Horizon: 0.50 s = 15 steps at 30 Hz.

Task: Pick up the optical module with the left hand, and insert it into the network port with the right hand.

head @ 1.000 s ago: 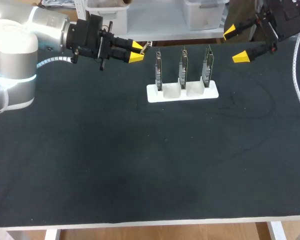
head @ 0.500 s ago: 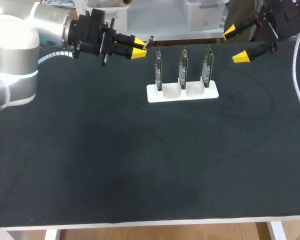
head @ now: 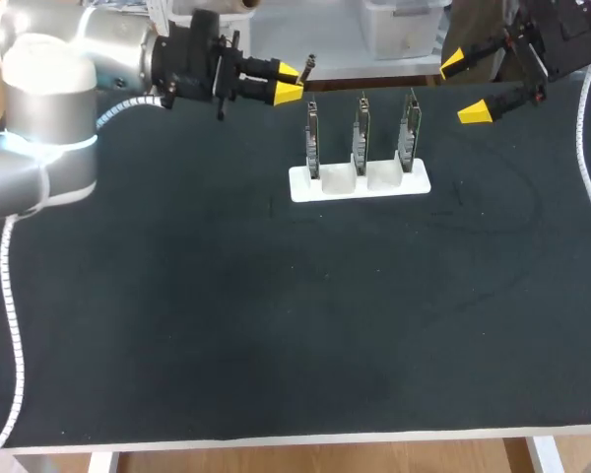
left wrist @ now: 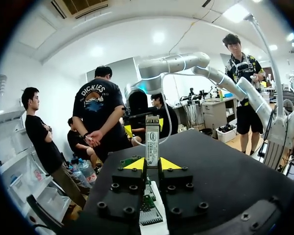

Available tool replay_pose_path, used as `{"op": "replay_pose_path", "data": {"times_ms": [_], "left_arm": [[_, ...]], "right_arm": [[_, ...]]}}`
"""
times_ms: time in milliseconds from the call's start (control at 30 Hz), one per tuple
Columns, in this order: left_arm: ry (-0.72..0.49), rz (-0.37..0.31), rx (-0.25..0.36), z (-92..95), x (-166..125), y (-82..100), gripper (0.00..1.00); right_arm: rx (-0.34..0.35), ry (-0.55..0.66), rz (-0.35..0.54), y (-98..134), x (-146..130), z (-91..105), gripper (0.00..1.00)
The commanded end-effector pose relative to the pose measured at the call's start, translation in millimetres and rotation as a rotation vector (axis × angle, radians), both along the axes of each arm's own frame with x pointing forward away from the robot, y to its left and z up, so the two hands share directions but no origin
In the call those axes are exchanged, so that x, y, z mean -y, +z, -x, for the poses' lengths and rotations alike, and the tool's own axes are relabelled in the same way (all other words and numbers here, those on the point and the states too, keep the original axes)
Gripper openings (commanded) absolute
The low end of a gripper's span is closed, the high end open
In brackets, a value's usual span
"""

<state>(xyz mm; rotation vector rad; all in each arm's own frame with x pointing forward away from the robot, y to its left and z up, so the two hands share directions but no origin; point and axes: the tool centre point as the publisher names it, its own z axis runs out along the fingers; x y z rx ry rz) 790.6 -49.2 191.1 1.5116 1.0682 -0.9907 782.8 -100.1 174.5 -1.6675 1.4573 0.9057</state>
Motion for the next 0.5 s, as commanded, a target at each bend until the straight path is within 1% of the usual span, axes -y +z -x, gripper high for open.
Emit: {"op": "replay_pose_path", "data": {"times_ms": [33,500], "left_arm": [[0.027,0.009,0.008,7.7,2.3,-0.1,0.00],[0.019,0.007,0.014,8.0,3.2,0.5,0.00]], "right_arm": [[0.000,0.001,0.000,0.0,-0.1,-0.7,1.00],[0.000,0.001,0.000,0.0,-0.1,-0.7,1.00]]}}
